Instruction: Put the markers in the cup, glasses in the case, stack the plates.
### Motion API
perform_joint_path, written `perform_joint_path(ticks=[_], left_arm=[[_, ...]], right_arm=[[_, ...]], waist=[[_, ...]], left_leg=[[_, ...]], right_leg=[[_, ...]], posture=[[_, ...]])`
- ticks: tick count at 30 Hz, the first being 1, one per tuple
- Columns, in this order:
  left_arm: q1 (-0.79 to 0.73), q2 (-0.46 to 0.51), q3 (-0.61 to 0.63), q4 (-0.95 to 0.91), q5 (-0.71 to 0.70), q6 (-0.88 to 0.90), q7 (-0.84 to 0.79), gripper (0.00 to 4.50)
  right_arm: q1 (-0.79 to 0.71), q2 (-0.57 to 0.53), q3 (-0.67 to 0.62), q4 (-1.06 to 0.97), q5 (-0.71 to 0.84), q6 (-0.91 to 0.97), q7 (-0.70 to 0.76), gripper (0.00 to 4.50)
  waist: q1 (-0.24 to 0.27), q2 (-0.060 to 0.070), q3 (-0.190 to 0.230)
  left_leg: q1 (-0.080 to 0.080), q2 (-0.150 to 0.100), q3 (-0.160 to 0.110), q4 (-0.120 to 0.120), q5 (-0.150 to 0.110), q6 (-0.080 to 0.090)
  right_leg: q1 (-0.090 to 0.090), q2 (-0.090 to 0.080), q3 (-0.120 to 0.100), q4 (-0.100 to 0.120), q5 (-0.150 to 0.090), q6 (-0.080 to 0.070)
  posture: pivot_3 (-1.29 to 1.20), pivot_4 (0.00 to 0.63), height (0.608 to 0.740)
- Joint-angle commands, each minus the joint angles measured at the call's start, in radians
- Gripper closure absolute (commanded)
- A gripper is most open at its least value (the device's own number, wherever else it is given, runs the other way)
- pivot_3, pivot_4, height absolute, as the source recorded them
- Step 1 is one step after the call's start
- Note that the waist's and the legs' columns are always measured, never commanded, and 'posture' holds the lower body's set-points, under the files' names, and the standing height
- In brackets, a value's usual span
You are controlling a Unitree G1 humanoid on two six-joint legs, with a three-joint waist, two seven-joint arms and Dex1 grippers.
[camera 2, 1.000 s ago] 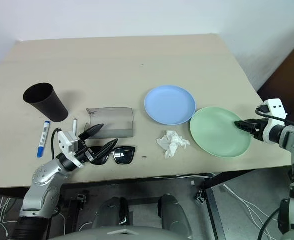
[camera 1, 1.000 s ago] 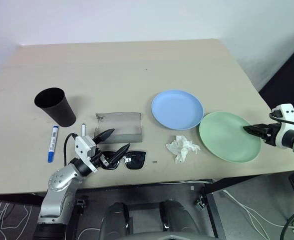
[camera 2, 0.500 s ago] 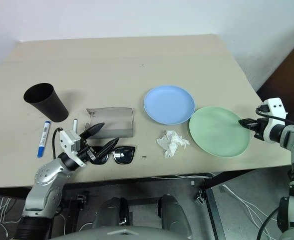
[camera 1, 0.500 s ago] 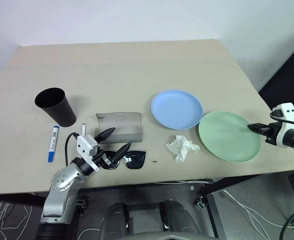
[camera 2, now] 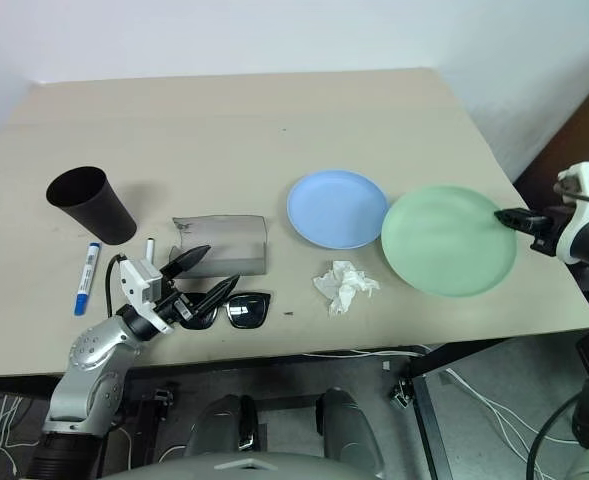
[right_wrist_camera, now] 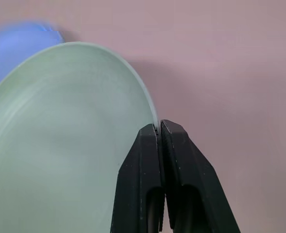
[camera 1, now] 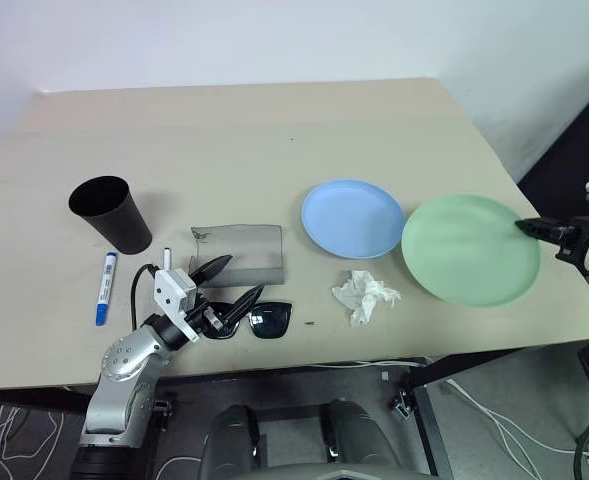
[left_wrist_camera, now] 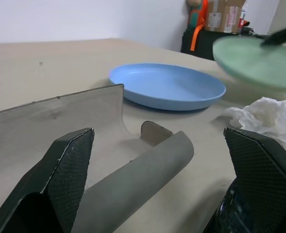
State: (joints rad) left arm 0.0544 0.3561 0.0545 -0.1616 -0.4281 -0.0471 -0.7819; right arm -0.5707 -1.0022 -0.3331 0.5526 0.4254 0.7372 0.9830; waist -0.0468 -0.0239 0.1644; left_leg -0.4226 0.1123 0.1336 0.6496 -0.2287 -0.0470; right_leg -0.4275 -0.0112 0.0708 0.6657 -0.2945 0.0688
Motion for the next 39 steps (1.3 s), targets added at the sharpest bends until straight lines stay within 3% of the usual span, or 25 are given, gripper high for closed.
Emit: perform_joint_path(ticks=[1,9,21,39], left_arm=[[-0.015,0.018,0.022,-0.057,-0.022,0.022,0.012,0.00],[-0.016,0.042,0.038,-0.110,-0.039,0.084,0.039,0.00],[-0.013,0.037,0.028,-0.088,-0.004,0.063,0.053,0.00],[-0.034,0.036,0.038,-0.056,-0.013,0.038,0.038,0.00]], right_arm=[[-0.020,-0.006,-0.014,-0.072,0.013,-0.042,0.008,4.48],[-0.169,0.092,-0.023,-0.094,0.041,-0.068,-0.077,4.48],[-0.411,0.277,0.186,0.149,-0.117,-0.105,-0.161,4.48],[-0.510,0.438,0.263,0.382,-0.252,-0.244,-0.221,4.48]], waist=[[0.002,0.000,0.000],[0.000,0.001,0.001],[0.003,0.001,0.001],[0.001,0.002,0.001]], left_leg=[[0.000,0.000,0.000,0.000,0.000,0.000],[0.000,0.000,0.000,0.000,0.000,0.000],[-0.002,0.000,0.001,-0.001,0.000,0.000],[-0.004,0.000,0.002,-0.001,0.000,0.000]], right_leg=[[0.000,0.000,0.000,0.000,0.000,0.000],[-0.001,0.000,0.000,0.000,0.001,0.001],[-0.003,0.000,0.000,0.000,0.000,0.001],[-0.004,0.000,0.000,0.001,0.002,0.003]], posture=[[0.00,0.150,0.726],[0.00,0.150,0.726],[0.00,0.150,0.726],[0.00,0.150,0.726]])
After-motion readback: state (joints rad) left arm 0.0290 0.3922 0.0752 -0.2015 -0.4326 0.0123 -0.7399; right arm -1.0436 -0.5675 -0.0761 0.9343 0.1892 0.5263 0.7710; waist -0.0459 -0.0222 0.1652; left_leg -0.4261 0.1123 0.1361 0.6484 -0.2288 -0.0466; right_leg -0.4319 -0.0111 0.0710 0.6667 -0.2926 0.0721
